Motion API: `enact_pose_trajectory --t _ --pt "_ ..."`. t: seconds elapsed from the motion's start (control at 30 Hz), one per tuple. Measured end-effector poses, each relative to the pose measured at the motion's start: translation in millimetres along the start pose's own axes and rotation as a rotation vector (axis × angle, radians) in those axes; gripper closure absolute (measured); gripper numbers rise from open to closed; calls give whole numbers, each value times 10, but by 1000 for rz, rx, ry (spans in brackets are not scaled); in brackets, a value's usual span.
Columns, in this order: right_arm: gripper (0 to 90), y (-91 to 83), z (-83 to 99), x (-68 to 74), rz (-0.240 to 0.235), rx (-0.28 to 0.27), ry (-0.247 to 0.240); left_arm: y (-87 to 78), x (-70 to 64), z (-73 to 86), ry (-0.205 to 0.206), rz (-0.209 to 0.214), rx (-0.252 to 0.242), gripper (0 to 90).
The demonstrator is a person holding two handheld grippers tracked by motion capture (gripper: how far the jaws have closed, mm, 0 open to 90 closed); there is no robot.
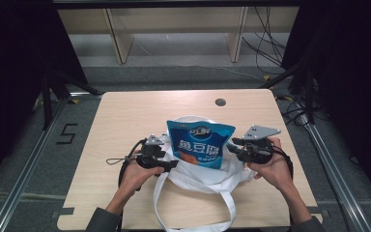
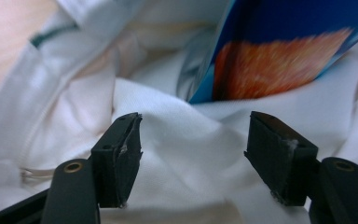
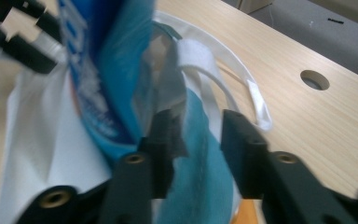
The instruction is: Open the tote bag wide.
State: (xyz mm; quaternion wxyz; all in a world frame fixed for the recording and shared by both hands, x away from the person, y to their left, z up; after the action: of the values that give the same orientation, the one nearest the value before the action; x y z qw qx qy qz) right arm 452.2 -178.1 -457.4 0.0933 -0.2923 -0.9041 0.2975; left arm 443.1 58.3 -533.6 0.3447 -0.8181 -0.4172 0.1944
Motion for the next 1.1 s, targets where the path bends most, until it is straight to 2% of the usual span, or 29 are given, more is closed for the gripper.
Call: enact_pose_trajectory --t 0.03,0.1,0.13,0.17,0.2,0.23,0.27,0.3,0.33,0.4,0.43,0.47,0.5,0.53,0.63,0.7,0.73,0.77,0.8,0.87,0.9,0.93,0.97,1.0,1.03,1.07,1.1 --pt "794 26 -12 -49 23 0 -13 50 -36 43 24 -2 13 368" --pt "854 68 -21 -162 71 12 -42 128 -84 161 123 -32 65 446" --pt "866 84 -9 -229 100 23 -39 167 -94 194 156 -74 57 491" --pt "871 91 11 -313 127 33 -28 167 -111 241 203 -83 77 565" --pt "874 105 35 -418 148 36 -41 193 -129 271 231 -117 54 643" --pt "876 131 128 -582 195 44 8 188 -127 301 260 -118 63 731" --pt "876 156 206 -672 200 66 12 188 -127 301 260 -118 63 755" --pt "876 156 206 -672 200 66 12 190 -128 320 261 -124 56 755" --pt "877 250 389 -801 202 94 57 180 -130 341 259 -117 46 778" --pt "878 377 616 -839 180 154 122 183 -127 344 252 -103 43 785" --pt "877 433 705 -869 177 174 113 182 -122 347 247 -102 42 787" --pt "877 536 856 -878 163 206 130 179 -124 350 246 -102 41 790" --pt "877 536 856 -878 163 206 130 179 -124 350 246 -102 41 790" --pt "879 613 948 -888 163 190 141 179 -132 350 247 -106 38 790" --pt "865 591 928 -881 153 207 147 175 -132 346 244 -92 34 777" --pt "755 538 892 -882 166 184 186 97 -101 278 217 -82 -2 709" --pt "686 479 848 -917 185 163 187 31 -88 219 211 -67 -25 640" --pt "636 423 775 -944 181 118 183 -70 -65 137 209 -51 -46 586" --pt "603 310 671 -932 180 63 213 -154 -50 70 197 -41 -64 549" --pt "553 126 523 -875 157 3 231 -317 -10 -67 195 -48 -111 498" --pt "530 27 429 -816 132 -34 225 -410 44 -173 209 -57 -147 482" --pt "517 -79 330 -692 80 -61 204 -456 73 -249 171 -72 -172 468" --pt "510 -145 281 -560 33 -57 197 -456 73 -249 171 -72 -172 461" --pt "506 -194 233 -451 13 -67 178 -494 209 -367 212 -142 -196 459" --pt "503 -217 209 -364 -7 -72 172 -477 310 -407 258 -193 -170 451" --pt "494 -241 190 -216 -55 -60 155 -444 335 -430 253 -192 -164 441" --pt "489 -237 181 -128 -81 -58 141 -388 355 -474 231 -173 -179 442"
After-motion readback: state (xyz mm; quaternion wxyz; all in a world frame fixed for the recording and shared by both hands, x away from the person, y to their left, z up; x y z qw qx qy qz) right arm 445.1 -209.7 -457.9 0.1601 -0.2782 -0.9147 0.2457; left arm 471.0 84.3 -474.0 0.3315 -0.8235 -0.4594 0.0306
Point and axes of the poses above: each handheld gripper's, and its own axes: y roughly forward along the jaws, z roughly out of its underside, x roughly to its left, the point moved 9 cm from there along y, roughly forward along the jaws, and after that the axes turned 10 degrees about -z, right-handed, at the moved point
